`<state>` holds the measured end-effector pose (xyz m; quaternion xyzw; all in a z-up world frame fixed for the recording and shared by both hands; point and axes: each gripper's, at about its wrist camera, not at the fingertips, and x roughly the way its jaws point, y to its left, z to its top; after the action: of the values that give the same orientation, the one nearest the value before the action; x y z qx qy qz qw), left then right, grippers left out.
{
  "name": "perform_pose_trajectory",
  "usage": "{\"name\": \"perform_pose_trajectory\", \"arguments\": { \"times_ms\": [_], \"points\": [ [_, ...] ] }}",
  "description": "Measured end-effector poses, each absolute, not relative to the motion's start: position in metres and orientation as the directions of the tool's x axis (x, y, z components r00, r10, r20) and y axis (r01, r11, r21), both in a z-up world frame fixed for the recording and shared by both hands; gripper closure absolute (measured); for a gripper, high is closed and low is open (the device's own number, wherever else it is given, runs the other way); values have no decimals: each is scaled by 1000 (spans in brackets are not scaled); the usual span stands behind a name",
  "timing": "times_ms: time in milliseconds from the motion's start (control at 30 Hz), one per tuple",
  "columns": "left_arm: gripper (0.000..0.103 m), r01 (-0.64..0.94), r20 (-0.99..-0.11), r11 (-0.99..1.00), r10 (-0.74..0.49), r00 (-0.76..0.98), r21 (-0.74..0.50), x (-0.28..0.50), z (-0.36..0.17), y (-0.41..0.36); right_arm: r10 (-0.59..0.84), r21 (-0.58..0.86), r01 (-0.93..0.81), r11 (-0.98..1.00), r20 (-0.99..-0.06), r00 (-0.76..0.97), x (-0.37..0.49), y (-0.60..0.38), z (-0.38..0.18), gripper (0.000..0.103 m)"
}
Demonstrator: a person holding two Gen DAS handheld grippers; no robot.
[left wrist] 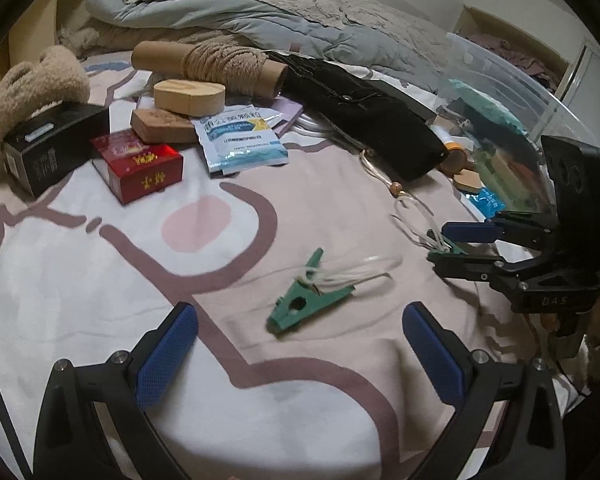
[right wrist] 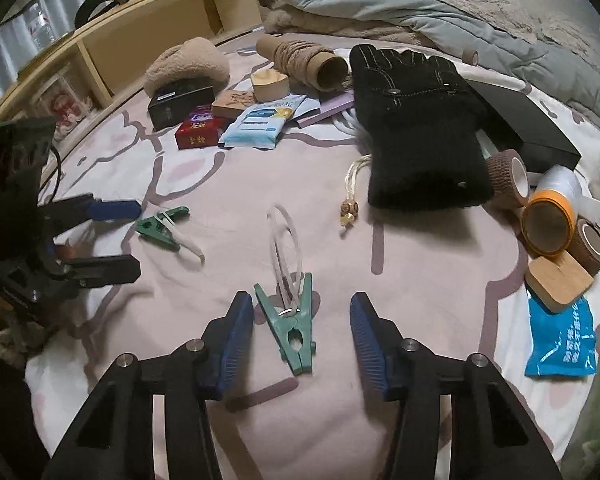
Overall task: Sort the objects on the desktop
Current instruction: 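Close the right tool on a green clothespin with clear loop, then close the left tool on the second green clothespin while the right tool holds its clothespin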
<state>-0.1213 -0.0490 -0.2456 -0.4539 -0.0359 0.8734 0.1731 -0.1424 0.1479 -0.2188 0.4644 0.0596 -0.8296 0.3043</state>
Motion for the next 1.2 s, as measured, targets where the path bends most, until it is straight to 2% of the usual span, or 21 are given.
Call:
{"name": "perform_pose_trajectory", "arguments": {
  "times_ms": [200,433,900,1067,1200],
  "points": [
    [2,-301,-791,-939,310,-528,-167,-134,-246,-41,-462,170,596,-784,-802,-379,-144,141,-219,73],
    [2,-330,-817,-938,273,-508,-108,-138,-262,-33,-470,159,607,-779,-788,-397,-141,141,-229,73],
    [2,-331,-822,-934,290,-490,-132,-141,-262,-35,-450,131,597,-791,-786,-424,-138,138,-234,73],
    [20,-352,-800,-915,359,-480,-199,-141,-254,-40,-456,137,597,-791,-782,-425,-137,140,-235,73],
    [26,-399,-797,-887,408,-444,-232,-134,-249,-36,-459,142,596,-791,-781,-423,-138,140,-235,73]
  ]
}}
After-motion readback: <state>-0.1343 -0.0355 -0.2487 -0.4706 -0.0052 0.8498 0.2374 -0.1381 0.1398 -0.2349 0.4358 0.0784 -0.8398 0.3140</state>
